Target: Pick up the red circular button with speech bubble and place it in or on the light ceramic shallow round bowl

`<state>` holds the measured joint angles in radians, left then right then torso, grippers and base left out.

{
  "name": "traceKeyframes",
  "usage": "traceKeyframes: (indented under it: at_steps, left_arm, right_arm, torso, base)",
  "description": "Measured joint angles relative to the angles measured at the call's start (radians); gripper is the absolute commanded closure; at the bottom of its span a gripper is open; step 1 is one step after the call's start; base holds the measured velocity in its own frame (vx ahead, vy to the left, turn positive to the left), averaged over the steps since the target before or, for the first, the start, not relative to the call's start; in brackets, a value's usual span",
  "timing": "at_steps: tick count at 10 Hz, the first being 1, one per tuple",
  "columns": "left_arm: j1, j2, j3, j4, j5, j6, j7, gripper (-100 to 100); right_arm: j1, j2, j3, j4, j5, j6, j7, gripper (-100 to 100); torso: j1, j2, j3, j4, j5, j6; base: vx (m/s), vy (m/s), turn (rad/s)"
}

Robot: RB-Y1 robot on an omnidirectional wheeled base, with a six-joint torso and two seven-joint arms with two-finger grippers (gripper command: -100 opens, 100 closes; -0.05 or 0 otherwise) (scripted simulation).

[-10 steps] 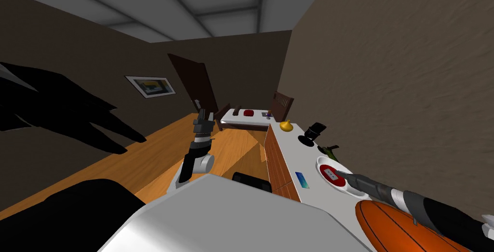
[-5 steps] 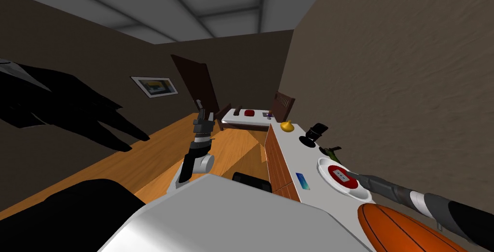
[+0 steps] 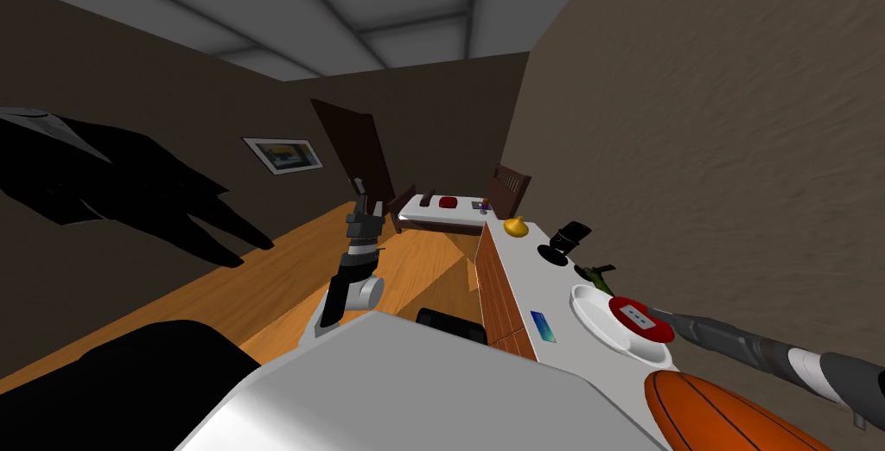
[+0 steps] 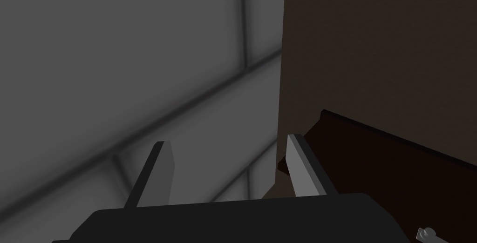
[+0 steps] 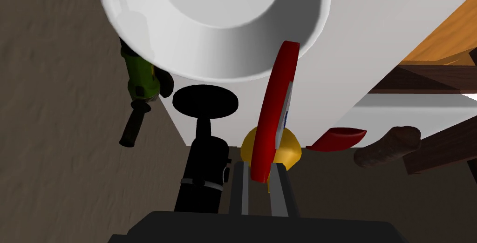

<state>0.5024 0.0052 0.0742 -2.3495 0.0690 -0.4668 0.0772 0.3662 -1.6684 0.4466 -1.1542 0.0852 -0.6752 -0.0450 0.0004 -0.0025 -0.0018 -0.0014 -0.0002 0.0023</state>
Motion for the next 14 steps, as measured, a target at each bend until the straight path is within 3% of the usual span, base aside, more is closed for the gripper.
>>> traceKeyframes:
  at_steps: [2,3,7,8,9,14]
  left_arm:
    - [0.000,0.000,0.000,0.000,0.000,0.000,0.000,0]
    - [0.000,0.000,0.000,0.000,0.000,0.000,0.000,0]
    - [0.000,0.000,0.000,0.000,0.000,0.000,0.000,0]
    - [0.000,0.000,0.000,0.000,0.000,0.000,0.000,0]
    - [0.000,0.000,0.000,0.000,0.000,0.000,0.000,0]
    - [0.000,0.000,0.000,0.000,0.000,0.000,0.000,0]
  right_arm:
    - [-0.010,-0.009,-0.001,0.053,0.010,-0.026,-0.017,100]
    - [-0.010,-0.011,-0.002,0.057,0.010,-0.028,-0.019,-100]
    - [-0.010,-0.010,-0.002,0.057,0.010,-0.028,-0.018,-100]
    - [-0.010,-0.010,-0.002,0.057,0.010,-0.028,-0.018,0]
    - [-0.010,-0.010,-0.002,0.057,0.010,-0.028,-0.018,-100]
    - [-0.002,-0.119,-0.012,0.039,-0.037,-0.073,-0.063,-100]
  torso:
    - [0.000,0.000,0.000,0.000,0.000,0.000]
    - [0.001,0.000,0.000,0.000,0.000,0.000]
    - [0.002,0.000,0.000,0.000,0.000,0.000]
    - [0.002,0.000,0.000,0.000,0.000,0.000]
    - [0.002,0.000,0.000,0.000,0.000,0.000]
    - [0.002,0.001,0.001,0.000,0.000,0.000]
  base:
    - [-0.002,-0.012,0.025]
    - [0.000,0.000,0.000]
    - [0.000,0.000,0.000]
    - [0.000,0.000,0.000]
    - [-0.007,0.001,-0.024]
    - [-0.020,0.003,-0.039]
